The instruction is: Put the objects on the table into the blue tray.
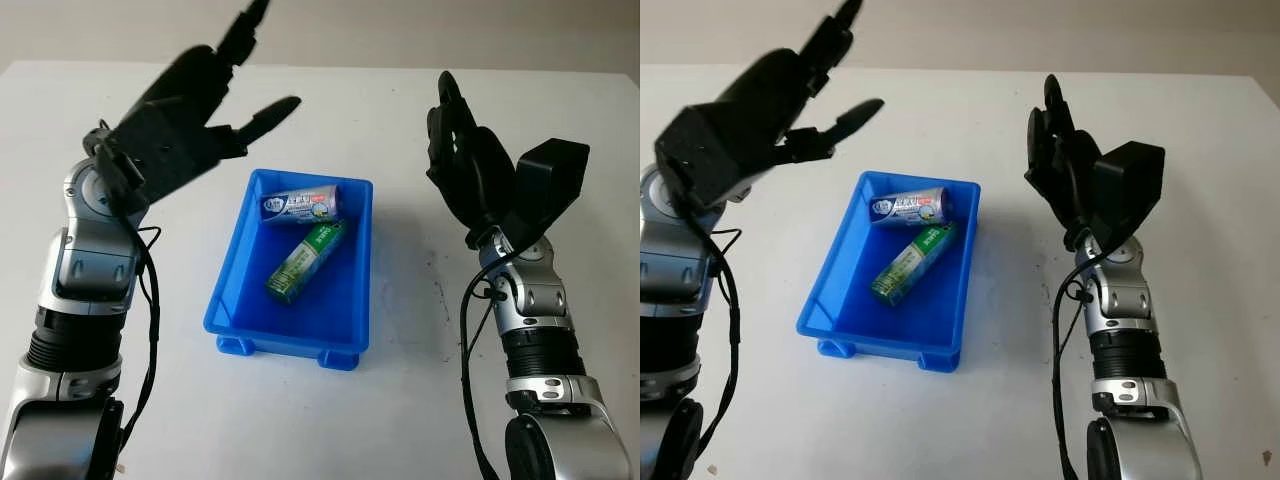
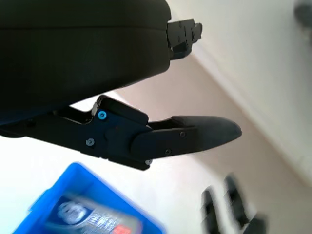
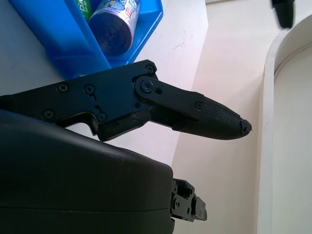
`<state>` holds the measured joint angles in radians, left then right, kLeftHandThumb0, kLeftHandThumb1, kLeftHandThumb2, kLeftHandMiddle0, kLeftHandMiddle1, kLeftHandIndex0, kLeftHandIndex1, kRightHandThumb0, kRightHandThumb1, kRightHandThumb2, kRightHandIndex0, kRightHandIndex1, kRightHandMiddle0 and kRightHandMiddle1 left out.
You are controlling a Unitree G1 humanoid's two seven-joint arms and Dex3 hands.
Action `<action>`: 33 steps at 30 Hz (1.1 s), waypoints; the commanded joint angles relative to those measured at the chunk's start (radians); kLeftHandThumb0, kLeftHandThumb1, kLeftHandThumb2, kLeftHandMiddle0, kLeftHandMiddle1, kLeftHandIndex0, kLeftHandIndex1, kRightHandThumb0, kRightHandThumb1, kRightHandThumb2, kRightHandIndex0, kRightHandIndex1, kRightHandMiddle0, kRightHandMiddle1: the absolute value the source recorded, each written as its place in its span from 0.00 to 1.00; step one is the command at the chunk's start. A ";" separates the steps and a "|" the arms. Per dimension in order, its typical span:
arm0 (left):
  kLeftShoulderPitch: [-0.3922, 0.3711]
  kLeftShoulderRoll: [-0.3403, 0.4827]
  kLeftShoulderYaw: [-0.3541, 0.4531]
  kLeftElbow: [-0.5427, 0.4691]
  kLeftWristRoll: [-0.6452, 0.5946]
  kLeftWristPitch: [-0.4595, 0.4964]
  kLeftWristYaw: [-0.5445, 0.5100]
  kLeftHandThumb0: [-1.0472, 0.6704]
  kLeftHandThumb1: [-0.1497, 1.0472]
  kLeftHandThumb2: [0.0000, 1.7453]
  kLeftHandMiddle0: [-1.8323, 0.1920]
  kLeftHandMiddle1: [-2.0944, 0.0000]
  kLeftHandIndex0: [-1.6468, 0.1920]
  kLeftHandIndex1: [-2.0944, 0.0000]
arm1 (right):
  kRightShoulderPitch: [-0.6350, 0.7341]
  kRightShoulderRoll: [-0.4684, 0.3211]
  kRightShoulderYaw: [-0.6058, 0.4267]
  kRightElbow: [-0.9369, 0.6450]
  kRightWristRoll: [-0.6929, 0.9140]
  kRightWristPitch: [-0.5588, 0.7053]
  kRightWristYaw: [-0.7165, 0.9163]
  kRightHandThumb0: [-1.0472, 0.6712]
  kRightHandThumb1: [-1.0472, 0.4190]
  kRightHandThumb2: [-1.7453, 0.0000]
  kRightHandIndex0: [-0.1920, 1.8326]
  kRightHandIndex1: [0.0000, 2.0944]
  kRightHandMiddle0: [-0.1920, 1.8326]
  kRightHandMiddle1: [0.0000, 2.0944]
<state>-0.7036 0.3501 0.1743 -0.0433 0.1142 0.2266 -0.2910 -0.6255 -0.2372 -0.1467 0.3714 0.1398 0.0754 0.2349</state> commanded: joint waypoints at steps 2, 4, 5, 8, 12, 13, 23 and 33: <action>0.054 -0.043 0.115 -0.011 -0.116 0.029 0.070 0.19 1.00 0.32 0.99 0.99 0.99 0.99 | -0.001 0.003 -0.002 -0.013 0.007 -0.002 -0.003 0.18 0.00 0.58 0.00 0.00 0.00 0.00; 0.092 -0.040 0.155 -0.005 -0.165 0.029 0.095 0.20 1.00 0.34 1.00 1.00 1.00 1.00 | -0.004 0.002 -0.004 -0.013 0.010 -0.002 0.000 0.17 0.00 0.57 0.00 0.00 0.00 0.00; 0.110 -0.036 0.168 0.005 -0.180 0.019 0.104 0.21 1.00 0.35 1.00 1.00 1.00 1.00 | -0.004 0.000 -0.005 -0.014 0.010 0.000 0.000 0.17 0.00 0.57 0.00 0.00 0.00 0.00; 0.143 -0.039 0.201 0.038 -0.231 0.003 0.129 0.23 1.00 0.39 1.00 1.00 1.00 1.00 | -0.005 -0.004 -0.007 -0.018 0.013 0.004 0.001 0.17 0.00 0.57 0.00 0.00 0.00 0.00; 0.157 -0.048 0.241 0.151 -0.280 -0.058 0.173 0.22 1.00 0.39 1.00 1.00 1.00 1.00 | -0.006 -0.008 -0.011 -0.019 0.020 -0.002 0.007 0.17 0.00 0.56 0.00 0.00 0.00 0.00; 0.159 -0.043 0.238 0.177 -0.279 -0.076 0.177 0.22 1.00 0.39 1.00 1.00 1.00 1.00 | -0.006 -0.007 -0.012 -0.018 0.020 -0.005 0.005 0.17 0.00 0.56 0.00 0.00 0.00 0.00; 0.136 0.006 0.201 0.325 -0.276 -0.116 0.172 0.18 1.00 0.40 1.00 1.00 1.00 1.00 | -0.007 0.000 -0.017 -0.028 0.025 0.000 -0.025 0.17 0.00 0.55 0.00 0.00 0.00 0.00; 0.108 0.004 0.165 0.399 -0.306 -0.141 0.137 0.17 1.00 0.40 1.00 1.00 1.00 1.00 | -0.035 0.001 -0.044 -0.018 0.046 0.020 -0.054 0.15 0.00 0.57 0.00 0.00 0.00 0.00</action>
<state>-0.5745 0.3523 0.3481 0.3502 -0.1856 0.0996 -0.1455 -0.6431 -0.2340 -0.1760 0.3663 0.1756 0.0890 0.1830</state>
